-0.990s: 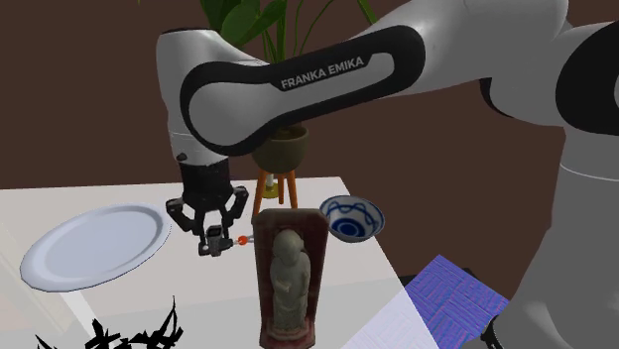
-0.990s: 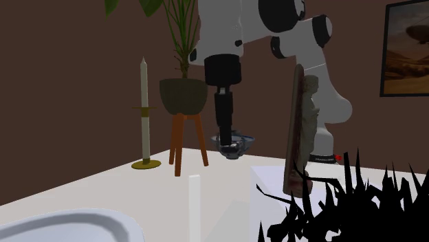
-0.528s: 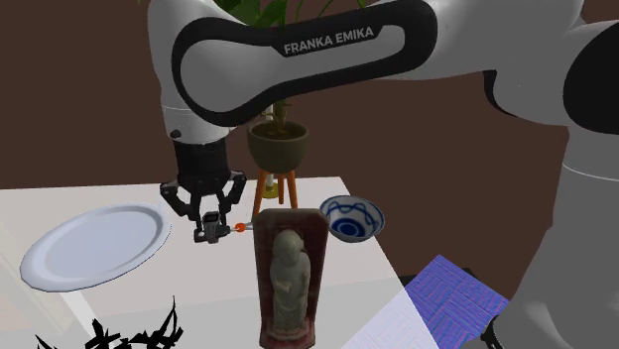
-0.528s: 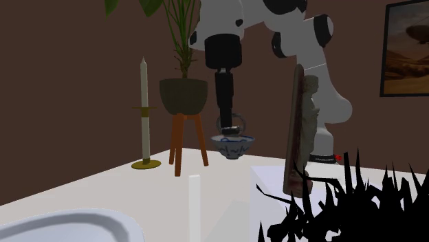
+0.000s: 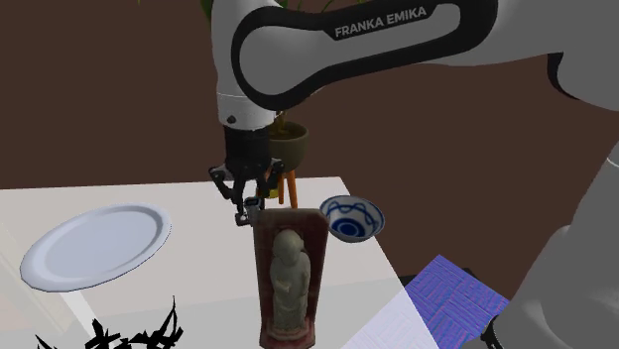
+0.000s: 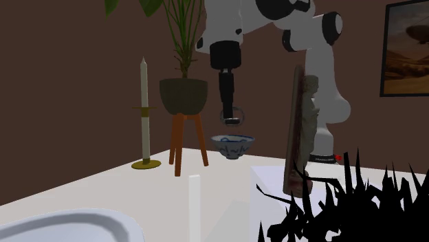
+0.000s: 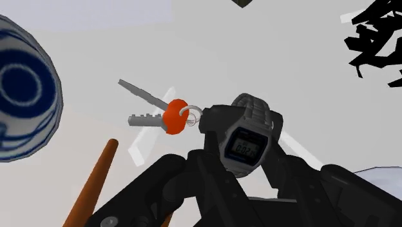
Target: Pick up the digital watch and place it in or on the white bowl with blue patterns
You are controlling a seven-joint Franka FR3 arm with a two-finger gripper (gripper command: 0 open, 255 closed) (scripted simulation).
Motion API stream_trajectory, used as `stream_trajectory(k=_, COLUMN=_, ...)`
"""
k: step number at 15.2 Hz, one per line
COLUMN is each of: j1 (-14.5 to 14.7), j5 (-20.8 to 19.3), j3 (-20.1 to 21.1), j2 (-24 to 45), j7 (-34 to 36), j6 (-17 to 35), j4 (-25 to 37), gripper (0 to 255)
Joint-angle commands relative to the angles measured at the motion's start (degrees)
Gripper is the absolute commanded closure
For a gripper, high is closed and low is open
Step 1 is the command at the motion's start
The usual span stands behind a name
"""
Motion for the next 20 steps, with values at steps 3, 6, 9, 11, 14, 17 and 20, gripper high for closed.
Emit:
stream_trajectory(k=3, j1=-3.3, j5=3.9, j3=-2.6, j2=-7.9, j7=-7.1, j6=0.9, j4=-8.1, gripper=255)
stream_trajectory(k=6, j1=-4.9, j5=5.7, j3=-5.0, j2=-12.7, j7=-11.9, j6=0.8, j4=-12.9, gripper=255)
stream_trajectory(k=9, j1=-6.3, j5=6.9, j3=-7.7, j2=-17.0, j7=-16.6, j6=0.5, j4=-17.0, gripper=255)
stream_trajectory(k=11, j1=-7.1, j5=7.3, j3=-9.6, j2=-19.6, j7=-19.6, j6=0.2, j4=-19.4, gripper=255)
stream_trajectory(k=14, j1=-8.4, j5=7.4, j3=-12.5, j2=-23.0, j7=-24.0, j6=-0.4, j4=-22.6, gripper=255)
stream_trajectory(k=17, j1=-9.8, j5=6.9, j3=-15.6, j2=-25.9, j7=-28.4, j6=-1.0, j4=-25.1, gripper=255)
stream_trajectory(k=20, j1=-10.8, j5=6.3, j3=-17.7, j2=-27.5, j7=-31.3, j6=-0.7, j4=-27.3, gripper=255)
